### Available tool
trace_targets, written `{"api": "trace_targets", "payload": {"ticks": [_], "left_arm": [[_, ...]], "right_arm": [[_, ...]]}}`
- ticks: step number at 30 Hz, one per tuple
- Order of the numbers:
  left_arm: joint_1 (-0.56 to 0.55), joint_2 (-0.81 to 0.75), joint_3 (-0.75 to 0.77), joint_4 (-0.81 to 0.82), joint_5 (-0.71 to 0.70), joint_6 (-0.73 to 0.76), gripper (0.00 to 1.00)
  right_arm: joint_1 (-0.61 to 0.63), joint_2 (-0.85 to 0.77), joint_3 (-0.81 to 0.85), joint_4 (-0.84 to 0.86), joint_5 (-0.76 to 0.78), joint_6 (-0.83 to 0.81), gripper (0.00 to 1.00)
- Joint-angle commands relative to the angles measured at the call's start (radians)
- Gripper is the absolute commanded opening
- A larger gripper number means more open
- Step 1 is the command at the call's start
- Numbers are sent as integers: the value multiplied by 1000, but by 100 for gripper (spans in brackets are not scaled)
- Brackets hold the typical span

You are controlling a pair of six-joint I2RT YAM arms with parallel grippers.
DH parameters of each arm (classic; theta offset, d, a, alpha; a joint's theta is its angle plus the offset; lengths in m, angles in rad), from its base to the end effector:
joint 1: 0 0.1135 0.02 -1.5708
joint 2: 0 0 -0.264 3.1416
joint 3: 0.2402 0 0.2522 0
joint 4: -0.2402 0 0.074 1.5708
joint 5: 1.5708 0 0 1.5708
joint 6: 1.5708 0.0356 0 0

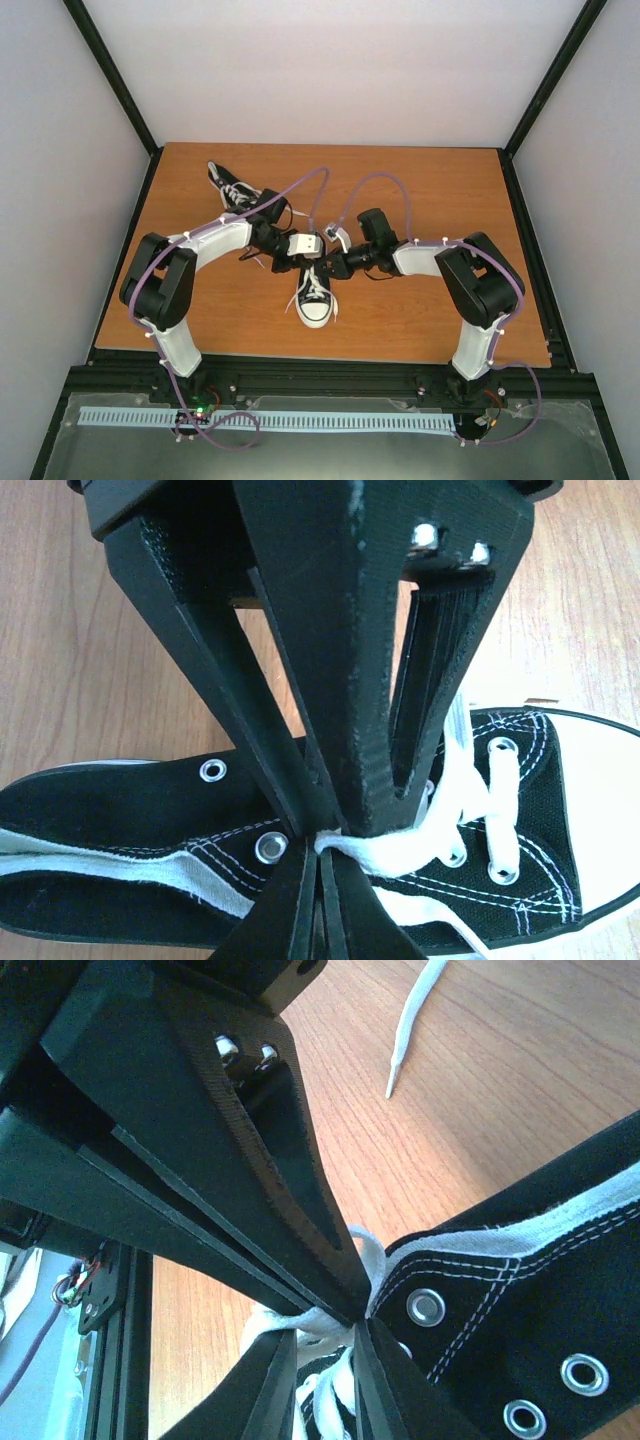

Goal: Tie the shoes

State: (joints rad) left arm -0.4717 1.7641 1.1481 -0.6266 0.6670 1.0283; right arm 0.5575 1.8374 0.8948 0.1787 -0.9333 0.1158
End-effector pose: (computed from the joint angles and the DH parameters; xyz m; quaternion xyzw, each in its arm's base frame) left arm 0.2912 -0.1733 0.1835 0.6746 0.6456 -0.2681 0.2371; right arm 0.2825 0.2099 0.1394 -0.3523 0.7627 0.5064 0.1943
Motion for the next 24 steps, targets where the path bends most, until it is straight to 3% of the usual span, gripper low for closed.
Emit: {"api": "trace_targets", "payload": {"ticks": [1, 13, 19, 24], "left_arm": [[1, 3, 39, -35, 42, -5, 1], [1, 8, 48, -45, 69, -6, 1], [1, 5, 47, -51, 73, -4, 1], [5, 9, 52, -63, 56, -2, 2]], "right_arm": [[10, 5, -3, 89, -15, 15, 19], [37, 37, 32, 58, 32, -7, 24], [38, -3, 16, 53, 90, -22, 4], [28, -50, -7, 18, 151, -44, 3]]}}
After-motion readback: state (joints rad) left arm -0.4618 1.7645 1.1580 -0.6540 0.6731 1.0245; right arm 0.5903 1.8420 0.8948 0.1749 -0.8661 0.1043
